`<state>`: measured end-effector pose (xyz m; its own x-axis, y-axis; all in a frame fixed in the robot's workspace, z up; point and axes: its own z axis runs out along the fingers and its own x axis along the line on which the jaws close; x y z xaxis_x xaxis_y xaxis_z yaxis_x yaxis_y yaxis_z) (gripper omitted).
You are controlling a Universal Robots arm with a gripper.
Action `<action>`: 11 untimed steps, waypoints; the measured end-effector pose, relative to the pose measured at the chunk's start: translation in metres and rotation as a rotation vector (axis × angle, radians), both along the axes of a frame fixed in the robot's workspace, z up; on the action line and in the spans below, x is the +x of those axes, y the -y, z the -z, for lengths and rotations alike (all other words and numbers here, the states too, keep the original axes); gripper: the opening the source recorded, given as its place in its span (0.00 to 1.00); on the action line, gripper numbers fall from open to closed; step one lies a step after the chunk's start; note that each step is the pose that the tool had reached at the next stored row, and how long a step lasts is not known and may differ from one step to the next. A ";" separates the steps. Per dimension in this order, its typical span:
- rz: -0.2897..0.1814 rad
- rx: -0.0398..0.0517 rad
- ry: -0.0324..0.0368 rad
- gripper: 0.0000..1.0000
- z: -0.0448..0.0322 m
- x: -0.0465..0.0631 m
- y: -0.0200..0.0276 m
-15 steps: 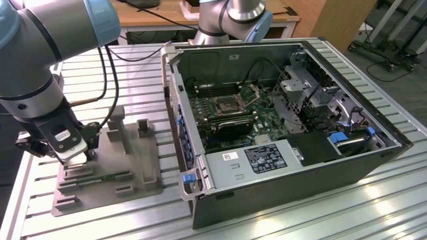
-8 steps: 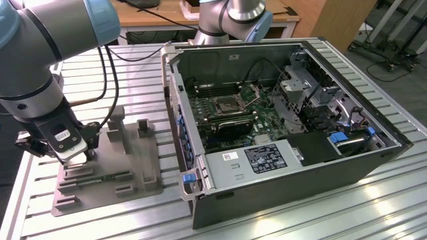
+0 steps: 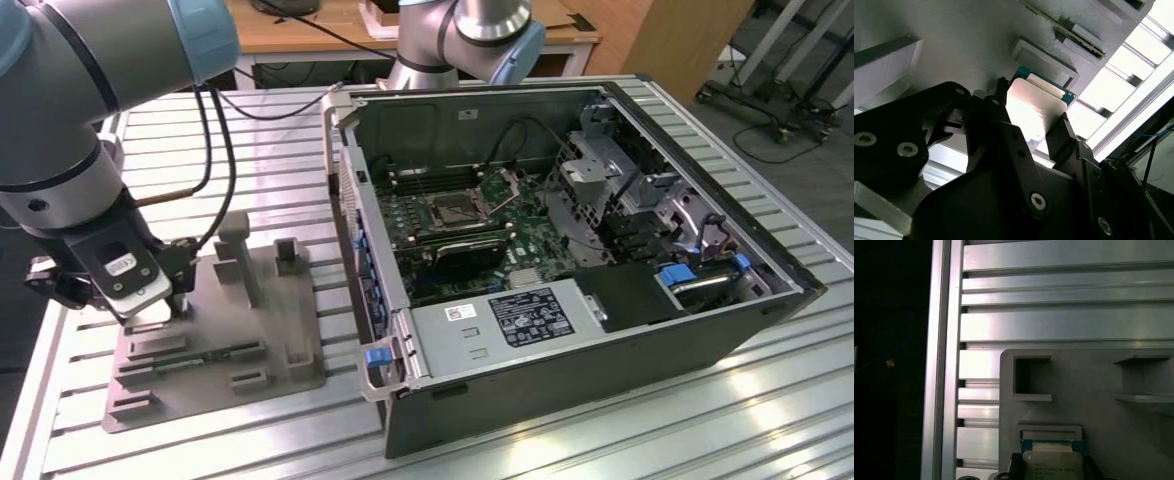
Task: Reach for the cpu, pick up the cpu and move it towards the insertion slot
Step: 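Pick up the cpu and move it towards the insertion slot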
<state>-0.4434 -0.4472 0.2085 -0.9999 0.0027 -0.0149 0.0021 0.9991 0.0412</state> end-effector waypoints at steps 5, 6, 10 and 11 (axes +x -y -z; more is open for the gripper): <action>0.000 0.0039 0.0000 0.55 -0.0007 0.000 0.0000; 0.000 0.0046 0.0000 0.55 -0.0007 0.000 0.0000; 0.000 0.0069 0.0000 0.55 -0.0015 0.000 0.0000; 0.000 0.0069 -0.0001 0.55 -0.0025 0.000 0.0000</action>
